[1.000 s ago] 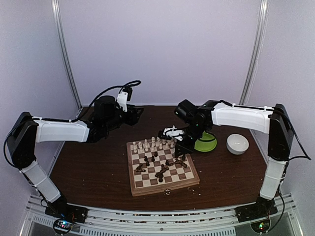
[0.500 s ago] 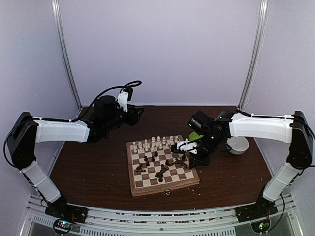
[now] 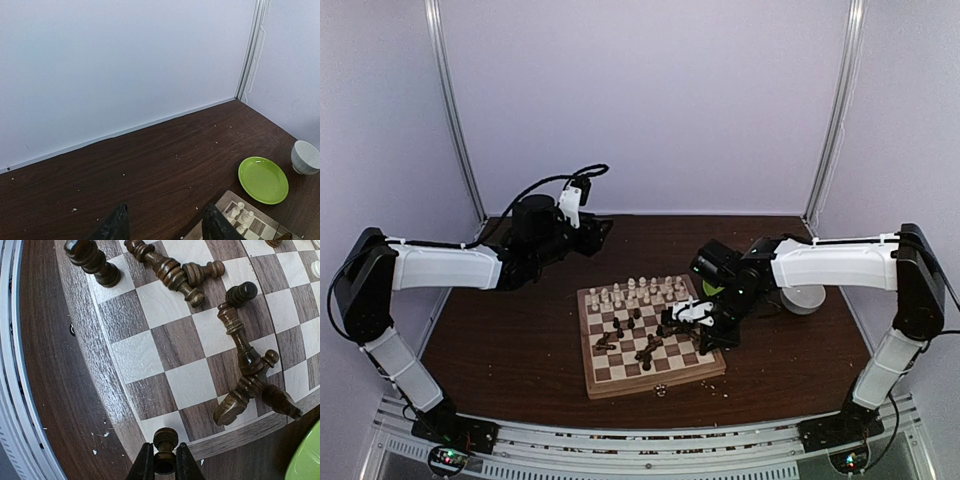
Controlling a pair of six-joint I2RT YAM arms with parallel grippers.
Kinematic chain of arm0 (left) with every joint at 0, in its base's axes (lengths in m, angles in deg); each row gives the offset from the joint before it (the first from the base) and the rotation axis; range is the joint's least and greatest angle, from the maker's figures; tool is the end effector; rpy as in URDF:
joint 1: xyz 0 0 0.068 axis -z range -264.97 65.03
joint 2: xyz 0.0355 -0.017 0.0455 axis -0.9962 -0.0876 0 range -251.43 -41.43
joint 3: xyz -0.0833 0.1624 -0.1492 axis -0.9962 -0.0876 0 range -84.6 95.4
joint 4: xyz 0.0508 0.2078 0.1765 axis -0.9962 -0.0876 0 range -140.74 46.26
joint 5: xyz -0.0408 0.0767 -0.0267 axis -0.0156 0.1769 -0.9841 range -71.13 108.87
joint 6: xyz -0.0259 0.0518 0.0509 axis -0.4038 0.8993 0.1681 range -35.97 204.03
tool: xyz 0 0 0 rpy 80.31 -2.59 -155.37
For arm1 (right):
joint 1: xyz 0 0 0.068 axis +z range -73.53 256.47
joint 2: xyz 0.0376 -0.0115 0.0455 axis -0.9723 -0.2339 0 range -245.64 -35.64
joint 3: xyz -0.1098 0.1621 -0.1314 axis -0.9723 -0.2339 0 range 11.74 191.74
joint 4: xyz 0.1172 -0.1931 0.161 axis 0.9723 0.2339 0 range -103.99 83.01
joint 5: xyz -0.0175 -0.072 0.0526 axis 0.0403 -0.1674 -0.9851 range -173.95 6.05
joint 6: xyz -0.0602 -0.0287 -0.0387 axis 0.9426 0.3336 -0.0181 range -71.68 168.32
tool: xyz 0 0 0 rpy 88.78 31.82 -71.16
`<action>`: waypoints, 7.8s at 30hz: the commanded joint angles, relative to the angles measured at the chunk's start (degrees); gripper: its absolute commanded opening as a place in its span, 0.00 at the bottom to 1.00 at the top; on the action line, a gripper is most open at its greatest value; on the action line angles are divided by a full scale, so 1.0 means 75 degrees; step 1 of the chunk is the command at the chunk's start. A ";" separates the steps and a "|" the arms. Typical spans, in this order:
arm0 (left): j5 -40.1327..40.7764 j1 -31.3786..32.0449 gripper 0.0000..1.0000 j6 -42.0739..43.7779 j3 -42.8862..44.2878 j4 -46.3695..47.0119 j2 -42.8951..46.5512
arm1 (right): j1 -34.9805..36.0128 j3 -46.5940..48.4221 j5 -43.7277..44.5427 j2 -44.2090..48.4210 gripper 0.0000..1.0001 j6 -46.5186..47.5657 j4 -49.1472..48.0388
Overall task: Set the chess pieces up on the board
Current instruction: Place the rook at a8, then pick up the knight from the chessboard, then place the knight at b8, then pick up the chess pile from the chessboard.
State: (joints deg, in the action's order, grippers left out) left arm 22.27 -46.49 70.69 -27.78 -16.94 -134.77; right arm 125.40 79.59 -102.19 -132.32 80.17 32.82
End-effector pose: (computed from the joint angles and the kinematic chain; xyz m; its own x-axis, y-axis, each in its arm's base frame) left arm 0.3286 -0.2564 0.2074 -0.2615 -0.0864 -0.9613 0.5294 0.8200 -0.2177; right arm 0.2069 0.2686 0.1317 -0.1358 -0.9187 -0.3708 -0.9874 0.0949 0.1266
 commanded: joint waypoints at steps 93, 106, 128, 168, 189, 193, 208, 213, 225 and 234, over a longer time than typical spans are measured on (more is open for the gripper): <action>-0.0072 0.0097 0.53 0.0229 0.0310 0.0070 -0.0117 | -0.1165 0.2999 0.0230 -0.2353 0.21 -0.1085 0.1174; -0.0090 0.0107 0.53 0.0244 0.0345 0.0047 -0.0151 | -0.1509 0.3217 0.0694 -0.1805 0.08 -0.1089 0.1009; -0.0091 0.0155 0.53 0.0262 0.0447 -0.0064 -0.0240 | 0.0546 0.1197 0.0624 -0.0560 0.08 -0.0045 0.0857; -0.0078 0.0155 0.53 0.0311 0.0470 -0.0072 -0.0272 | 0.0802 0.1199 0.0630 -0.0773 0.33 0.0031 0.0978; -0.0057 0.1949 0.53 -0.0090 0.1330 -0.5647 0.0736 | -0.1496 0.0122 -0.0884 0.0535 0.41 -0.1279 -0.1648; -0.0256 0.2167 0.53 -0.0171 0.1106 -0.5586 0.0523 | -0.1485 -0.0094 -0.0817 0.0314 0.47 -0.1451 -0.1814; 0.0103 0.2390 0.98 -0.0732 0.0322 -0.4116 0.0255 | -0.1418 -0.0266 -0.0883 -0.0184 0.52 -0.1493 -0.1599; 0.0917 0.2393 0.98 -0.1177 0.0070 -0.4056 0.0352 | -0.1243 -0.0155 -0.0908 -0.0324 0.52 -0.1404 -0.1487; 0.1200 0.2393 0.94 -0.1464 -0.0196 -0.3550 0.0403 | -0.0895 0.0339 -0.0357 -0.0897 0.50 -0.1386 -0.1115; 0.1143 0.2390 0.94 -0.1311 0.0009 -0.3563 0.0184 | -0.0852 0.0585 0.0104 -0.1161 0.41 -0.1445 -0.0774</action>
State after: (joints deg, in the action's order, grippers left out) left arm 30.51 -28.61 60.46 -29.25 -46.53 -133.04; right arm 118.62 82.41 -104.31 -140.41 69.57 25.26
